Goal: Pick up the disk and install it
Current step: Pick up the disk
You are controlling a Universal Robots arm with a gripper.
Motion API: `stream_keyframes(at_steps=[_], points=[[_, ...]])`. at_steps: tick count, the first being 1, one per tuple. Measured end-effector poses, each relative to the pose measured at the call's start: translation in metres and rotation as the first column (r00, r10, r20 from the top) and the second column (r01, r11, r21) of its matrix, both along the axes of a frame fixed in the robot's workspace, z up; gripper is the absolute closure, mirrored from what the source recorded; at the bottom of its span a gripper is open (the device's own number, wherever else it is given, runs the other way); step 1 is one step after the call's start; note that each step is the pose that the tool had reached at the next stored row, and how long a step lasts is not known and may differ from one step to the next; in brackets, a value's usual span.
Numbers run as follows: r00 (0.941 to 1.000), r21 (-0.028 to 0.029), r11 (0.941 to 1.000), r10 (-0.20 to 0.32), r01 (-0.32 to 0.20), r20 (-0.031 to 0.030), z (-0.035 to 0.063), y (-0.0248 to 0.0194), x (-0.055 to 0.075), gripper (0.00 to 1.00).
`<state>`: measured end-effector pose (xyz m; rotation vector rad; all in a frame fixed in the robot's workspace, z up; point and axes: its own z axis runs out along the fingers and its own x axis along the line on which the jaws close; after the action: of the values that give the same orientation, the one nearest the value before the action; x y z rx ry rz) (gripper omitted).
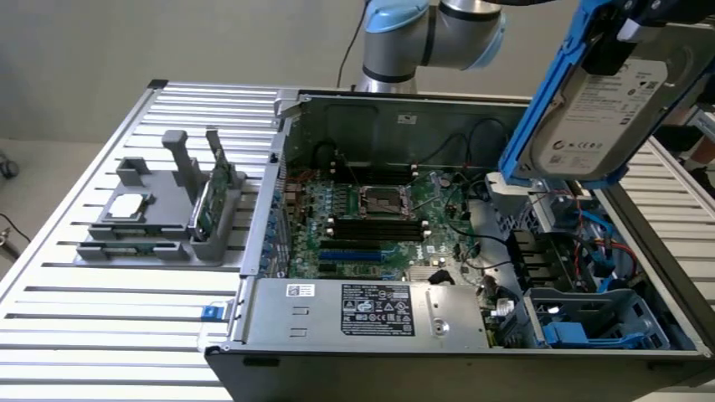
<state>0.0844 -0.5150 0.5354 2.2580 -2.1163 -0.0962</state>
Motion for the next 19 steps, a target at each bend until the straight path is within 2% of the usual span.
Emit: stream_keyframes(at_steps=[4,9,10,15,19], points=[[1.0000,-0.0002,1.0000,0.000,0.000,-0.0001,0.0001,-0.0111,0.010,0.67],[1.0000,-0.0002,1.0000,0.000,0.000,0.0001,-0.0002,-0.0271,0.016,0.67],[1.0000,-0.0002,1.0000,0.000,0.000,0.0018,-0.0006,-0.0299,0.016,0.67],[0.9998,-0.0002,1.0000,0.000,0.000,0.0210,-0.0046,-0.0401,0.017,0.67],[0.9997,0.0001,1.0000,0.000,0.000,0.0232,-0.0092,-0.0504,0.019,0.67]])
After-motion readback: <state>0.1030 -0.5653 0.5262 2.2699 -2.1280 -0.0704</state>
